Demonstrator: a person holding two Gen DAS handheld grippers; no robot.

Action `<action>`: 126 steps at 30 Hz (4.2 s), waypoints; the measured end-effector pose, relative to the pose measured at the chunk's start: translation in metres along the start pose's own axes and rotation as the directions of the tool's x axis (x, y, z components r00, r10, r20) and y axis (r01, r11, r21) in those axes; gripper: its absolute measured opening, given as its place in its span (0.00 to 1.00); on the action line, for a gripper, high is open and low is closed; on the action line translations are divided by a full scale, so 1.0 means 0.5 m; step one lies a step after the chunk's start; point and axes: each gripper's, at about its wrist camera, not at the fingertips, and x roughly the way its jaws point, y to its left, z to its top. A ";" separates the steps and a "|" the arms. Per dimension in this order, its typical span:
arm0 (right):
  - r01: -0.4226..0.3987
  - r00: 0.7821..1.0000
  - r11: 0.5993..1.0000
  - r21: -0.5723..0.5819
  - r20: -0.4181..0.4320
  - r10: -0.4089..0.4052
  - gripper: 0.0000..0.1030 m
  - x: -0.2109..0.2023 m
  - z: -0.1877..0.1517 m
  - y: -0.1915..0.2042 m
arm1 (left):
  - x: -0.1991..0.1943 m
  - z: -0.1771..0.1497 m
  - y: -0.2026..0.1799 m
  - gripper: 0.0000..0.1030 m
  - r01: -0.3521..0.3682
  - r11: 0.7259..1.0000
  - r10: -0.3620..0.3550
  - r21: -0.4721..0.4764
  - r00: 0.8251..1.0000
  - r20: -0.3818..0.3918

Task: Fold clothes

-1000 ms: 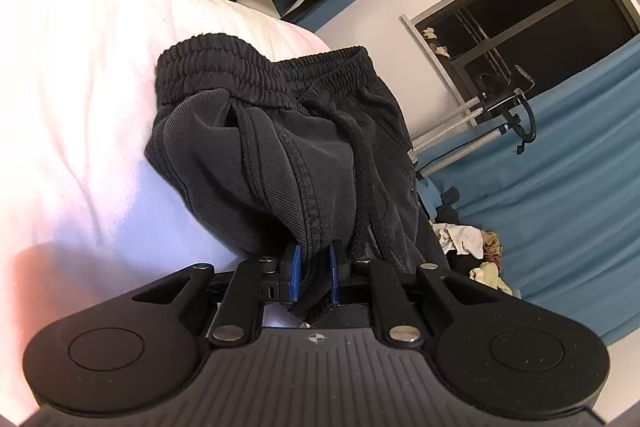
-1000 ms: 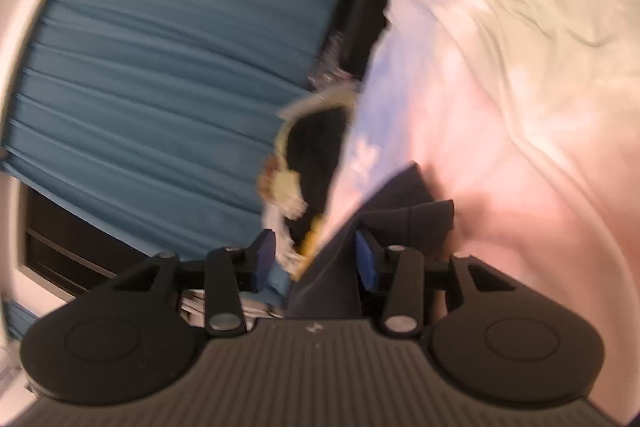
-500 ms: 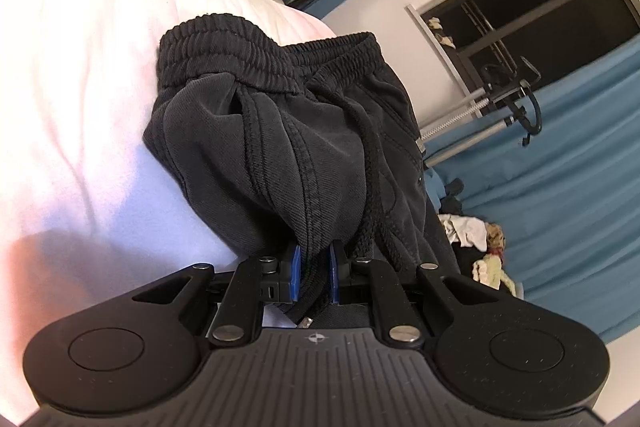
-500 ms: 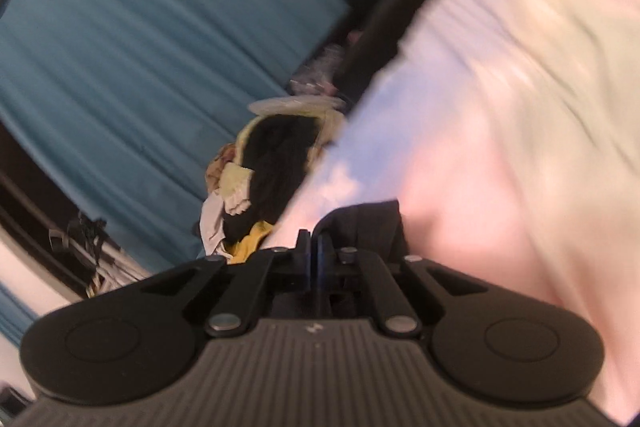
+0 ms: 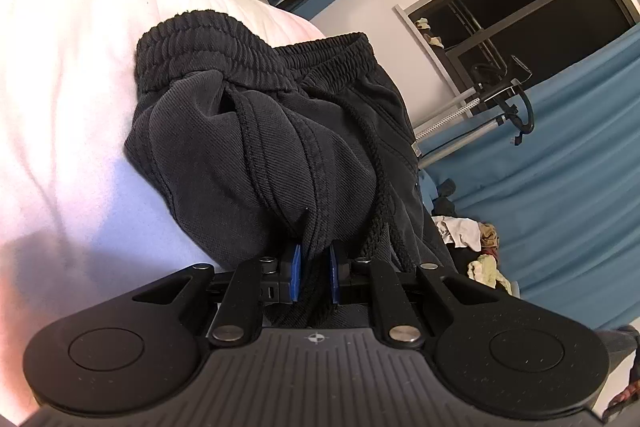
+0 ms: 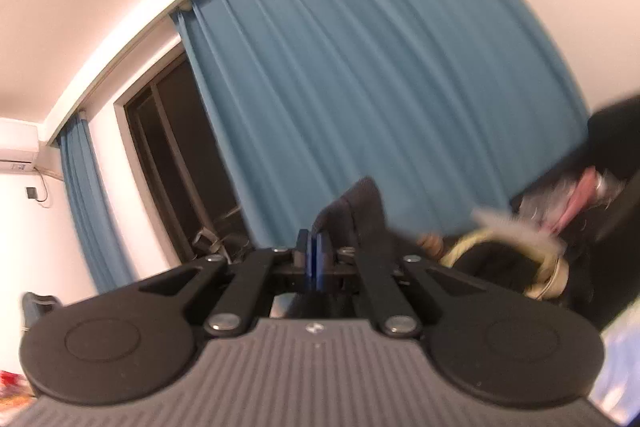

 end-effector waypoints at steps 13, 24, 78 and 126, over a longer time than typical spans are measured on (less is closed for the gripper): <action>0.555 0.793 0.818 0.154 -0.394 -0.464 0.41 -0.170 -0.311 -0.458 | 0.007 -0.002 -0.004 0.15 -0.032 0.999 0.032 0.023 0.999 -0.001; 0.427 0.864 0.889 0.164 -0.363 -0.348 0.58 -0.289 -0.287 -0.284 | -0.016 -0.016 -0.023 0.30 -0.055 0.993 0.054 0.102 0.998 0.011; 0.310 0.933 0.949 -0.058 -0.175 -0.316 0.13 -0.491 -0.186 0.010 | -0.011 -0.181 -0.117 0.50 0.261 0.914 -0.187 0.310 0.950 -0.250; 0.367 0.877 0.911 -0.190 -0.256 -0.407 0.13 -0.634 -0.122 0.006 | -0.033 -0.140 -0.191 0.02 0.376 0.872 -0.352 0.315 0.927 -0.130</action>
